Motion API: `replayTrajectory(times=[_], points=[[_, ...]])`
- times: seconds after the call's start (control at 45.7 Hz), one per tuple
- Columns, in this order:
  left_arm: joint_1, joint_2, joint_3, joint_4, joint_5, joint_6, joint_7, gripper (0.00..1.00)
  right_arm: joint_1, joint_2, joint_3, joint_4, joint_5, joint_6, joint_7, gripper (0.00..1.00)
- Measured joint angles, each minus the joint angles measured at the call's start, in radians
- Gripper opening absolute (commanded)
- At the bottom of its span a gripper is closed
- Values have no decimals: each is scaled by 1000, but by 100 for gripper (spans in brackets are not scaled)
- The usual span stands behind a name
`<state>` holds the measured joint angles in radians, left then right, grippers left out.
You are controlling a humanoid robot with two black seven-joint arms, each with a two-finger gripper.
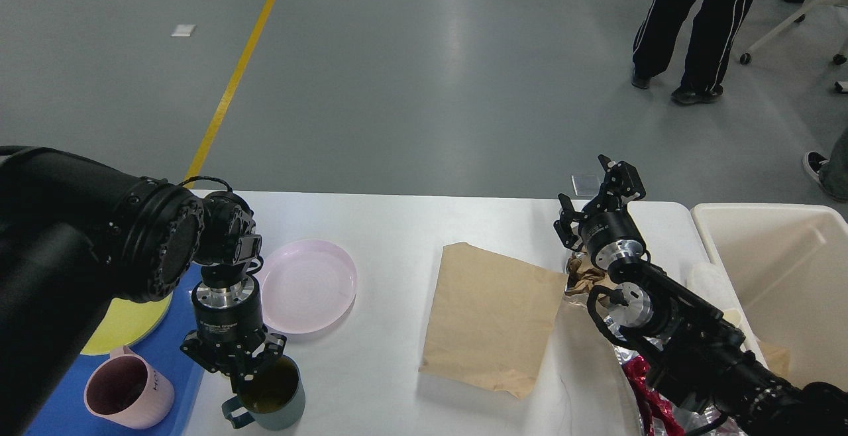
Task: Tidy desktop
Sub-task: 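Carry the green mug with the left gripper into the blue tray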
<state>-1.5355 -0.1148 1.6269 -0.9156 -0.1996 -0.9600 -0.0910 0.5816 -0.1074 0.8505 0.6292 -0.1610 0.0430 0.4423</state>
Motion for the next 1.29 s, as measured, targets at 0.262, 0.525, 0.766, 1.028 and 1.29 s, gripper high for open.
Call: replayTrajectory(times=[0.262, 0.525, 0.766, 1.028, 1.29], points=[[-83, 34, 1, -2, -1, 0, -10, 0, 0, 0, 0, 0, 0, 0, 1, 100], [-262, 76, -16, -3, -1, 0, -13, 0, 1, 0, 0, 0, 0, 0, 1, 100], [-344, 241, -20, -2, 2, 0, -13, 0, 0, 0, 0, 0, 0, 0, 1, 100], [-262, 555, -5, 27, 17, 0, -4, 0, 0, 0, -1, 0, 0, 0, 0, 100], [-108, 785, -4, 185, 19, 0, -3, 0, 0, 0, 0, 0, 0, 0, 0, 100]])
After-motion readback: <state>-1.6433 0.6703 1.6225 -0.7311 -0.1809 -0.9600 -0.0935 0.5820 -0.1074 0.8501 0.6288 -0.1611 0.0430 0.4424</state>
